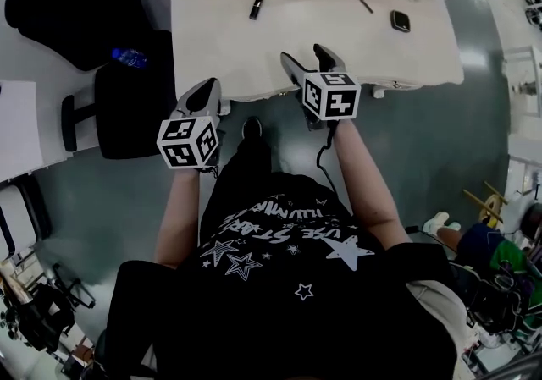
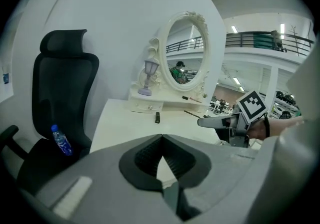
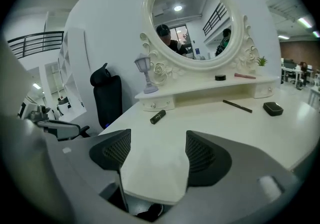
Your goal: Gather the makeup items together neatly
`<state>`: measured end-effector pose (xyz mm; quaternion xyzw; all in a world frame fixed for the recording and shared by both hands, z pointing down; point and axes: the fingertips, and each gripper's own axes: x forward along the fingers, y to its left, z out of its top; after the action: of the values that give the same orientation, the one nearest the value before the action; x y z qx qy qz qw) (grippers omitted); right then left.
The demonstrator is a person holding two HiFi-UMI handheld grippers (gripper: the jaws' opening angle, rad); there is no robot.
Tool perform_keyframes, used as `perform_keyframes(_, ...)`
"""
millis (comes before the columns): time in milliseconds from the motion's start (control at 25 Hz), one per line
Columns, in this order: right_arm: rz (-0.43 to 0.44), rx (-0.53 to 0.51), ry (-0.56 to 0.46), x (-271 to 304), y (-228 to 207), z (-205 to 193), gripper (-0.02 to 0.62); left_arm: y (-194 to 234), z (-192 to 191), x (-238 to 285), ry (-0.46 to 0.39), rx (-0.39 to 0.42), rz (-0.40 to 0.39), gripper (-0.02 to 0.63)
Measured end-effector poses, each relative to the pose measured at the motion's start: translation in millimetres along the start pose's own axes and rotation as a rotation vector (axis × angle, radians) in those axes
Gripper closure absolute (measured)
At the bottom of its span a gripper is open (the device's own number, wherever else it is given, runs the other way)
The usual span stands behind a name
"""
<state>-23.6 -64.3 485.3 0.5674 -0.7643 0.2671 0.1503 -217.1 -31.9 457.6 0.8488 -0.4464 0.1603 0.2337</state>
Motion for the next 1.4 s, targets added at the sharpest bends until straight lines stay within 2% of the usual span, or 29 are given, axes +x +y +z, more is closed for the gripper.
perform_keyframes(360, -0.024, -0.002, 0.064, 82, 16, 35, 0.252, 44, 37, 46, 0.019, -0.008, -0.022, 0.606)
perform_keyframes(560, -0.046, -0.023, 0.109, 122, 23, 42, 0.275, 66, 46, 65, 0.036, -0.015, -0.033, 0.606)
perform_keyframes(760, -0.107, -0.01, 0.144, 155, 23, 40, 0.282, 80, 46, 80, 0.064, -0.017, -0.055, 0.606)
perform_keyframes(1080, -0.193, 0.006, 0.19, 184, 17, 31, 0.304, 90, 44, 92, 0.103, -0.013, -0.078, 0.606)
perform_keyframes(1400, -0.256, 0.011, 0.223, 192, 11, 25, 0.365, 97, 39, 95, 0.126, -0.017, -0.095, 0.606)
